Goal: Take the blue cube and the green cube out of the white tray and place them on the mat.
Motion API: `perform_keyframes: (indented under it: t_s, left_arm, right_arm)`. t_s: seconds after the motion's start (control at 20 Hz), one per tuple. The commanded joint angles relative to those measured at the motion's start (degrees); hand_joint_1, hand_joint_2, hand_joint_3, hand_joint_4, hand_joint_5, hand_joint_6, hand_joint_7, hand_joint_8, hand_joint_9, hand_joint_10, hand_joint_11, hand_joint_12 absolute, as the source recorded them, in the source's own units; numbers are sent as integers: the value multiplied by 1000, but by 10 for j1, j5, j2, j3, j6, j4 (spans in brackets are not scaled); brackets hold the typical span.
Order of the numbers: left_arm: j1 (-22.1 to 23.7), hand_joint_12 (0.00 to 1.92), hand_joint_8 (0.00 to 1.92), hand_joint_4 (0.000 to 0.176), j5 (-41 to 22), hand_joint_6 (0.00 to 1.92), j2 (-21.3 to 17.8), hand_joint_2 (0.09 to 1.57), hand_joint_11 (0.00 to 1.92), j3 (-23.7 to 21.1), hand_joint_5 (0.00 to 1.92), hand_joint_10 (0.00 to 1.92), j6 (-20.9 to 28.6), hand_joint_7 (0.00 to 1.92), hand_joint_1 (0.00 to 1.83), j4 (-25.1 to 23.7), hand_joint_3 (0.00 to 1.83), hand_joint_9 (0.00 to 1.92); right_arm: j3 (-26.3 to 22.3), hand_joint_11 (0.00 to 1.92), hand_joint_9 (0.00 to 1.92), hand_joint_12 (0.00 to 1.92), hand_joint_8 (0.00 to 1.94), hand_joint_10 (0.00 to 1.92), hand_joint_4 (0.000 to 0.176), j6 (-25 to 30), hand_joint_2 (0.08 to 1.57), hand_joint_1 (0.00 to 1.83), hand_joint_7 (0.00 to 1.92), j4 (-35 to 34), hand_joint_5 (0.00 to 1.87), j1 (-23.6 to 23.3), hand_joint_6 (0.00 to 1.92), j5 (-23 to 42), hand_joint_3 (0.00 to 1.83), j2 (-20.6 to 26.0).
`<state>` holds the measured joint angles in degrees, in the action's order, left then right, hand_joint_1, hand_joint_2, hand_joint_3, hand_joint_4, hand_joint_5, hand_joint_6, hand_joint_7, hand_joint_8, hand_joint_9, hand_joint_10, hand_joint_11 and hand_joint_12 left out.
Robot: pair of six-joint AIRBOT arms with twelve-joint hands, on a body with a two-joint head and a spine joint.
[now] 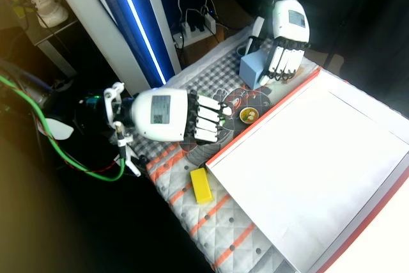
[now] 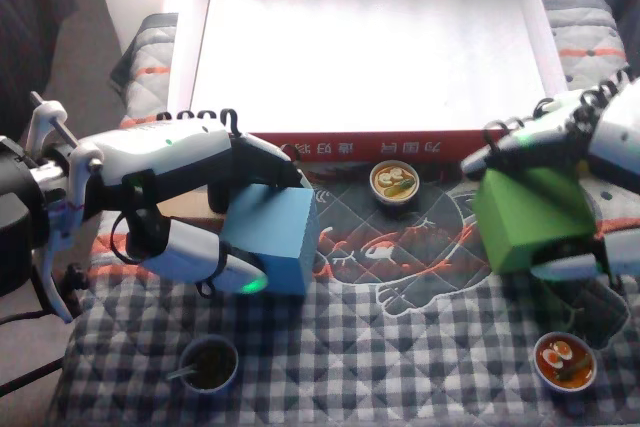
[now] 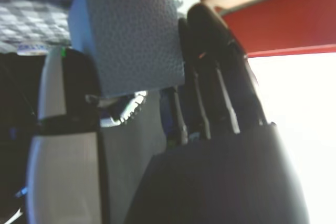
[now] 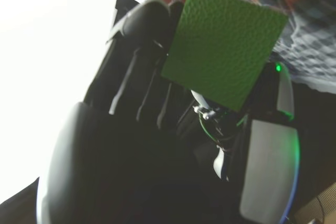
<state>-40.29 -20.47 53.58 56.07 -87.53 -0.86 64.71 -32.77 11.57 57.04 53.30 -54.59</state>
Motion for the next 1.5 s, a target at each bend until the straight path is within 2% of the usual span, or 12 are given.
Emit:
perform_keyframes:
  t_s: [0.0,0.25,0.55,0.6,0.75,0.85,1.0,1.05,1.1,1.2,1.35,1.45]
  left_arm:
    - [5,1475,170,57,-68,4,3,1017,95,0,522,898,4,539,914,2,0,370]
    - [-1,858,8,174,-94,6,1,840,0,0,173,35,8,201,763,22,0,311]
    - [-19,66,5,176,-229,0,-35,835,0,1,6,11,120,89,610,40,0,74]
    - [-24,12,0,176,-266,0,-42,848,0,3,0,2,154,55,648,44,5,20]
    - [-64,0,0,141,-427,1,-52,859,0,15,10,0,301,25,742,62,3,0]
    - [-110,0,14,170,-527,0,-53,825,0,20,0,1,378,41,748,83,0,2]
    - [-178,341,8,138,-679,0,-56,848,0,13,0,5,449,98,579,121,0,113]
    - [-193,439,7,143,-732,0,-57,836,0,6,0,7,454,141,588,132,0,155]
    - [-201,345,3,156,-766,0,-57,935,0,1,0,4,454,160,474,141,6,148]
    - [-209,364,8,175,-787,6,-55,929,6,-1,32,0,466,225,473,162,4,213]
    - [-206,388,2,30,-787,0,-49,1086,109,3,6,0,491,293,381,145,0,342]
    - [-192,230,0,19,-787,0,-48,1225,159,4,106,0,497,272,138,129,0,271]
  right_arm:
    - [-2,213,502,1059,104,376,0,3,1040,856,561,-15,460,-5,5,68,0,0]
    - [-1,3,260,744,0,0,35,6,1005,763,234,-23,148,2,0,63,0,1]
    - [-7,0,2,17,1,0,18,6,980,805,38,-59,80,2,6,142,0,21]
    - [-7,0,0,3,2,0,51,6,982,733,39,-75,73,2,2,172,1,23]
    - [-10,111,110,48,5,16,17,3,1023,693,85,-113,69,3,2,271,4,25]
    - [-21,210,268,65,4,10,59,-13,1022,664,194,-119,113,3,2,314,0,28]
    - [-40,244,324,66,4,3,7,-42,1074,725,299,-119,199,3,5,371,7,44]
    - [-53,251,335,51,3,2,65,-65,1052,737,340,-119,248,3,4,402,0,53]
    - [-67,268,364,42,4,8,0,-90,1082,827,360,-120,299,3,15,426,8,60]
    - [-83,231,299,19,0,0,0,-114,1074,596,275,-119,229,7,3,453,2,63]
    - [-81,323,327,43,2,4,0,-114,1188,359,289,-126,137,14,0,477,14,63]
    - [-89,324,289,41,2,1,12,-113,1180,638,198,-133,158,14,6,477,0,66]
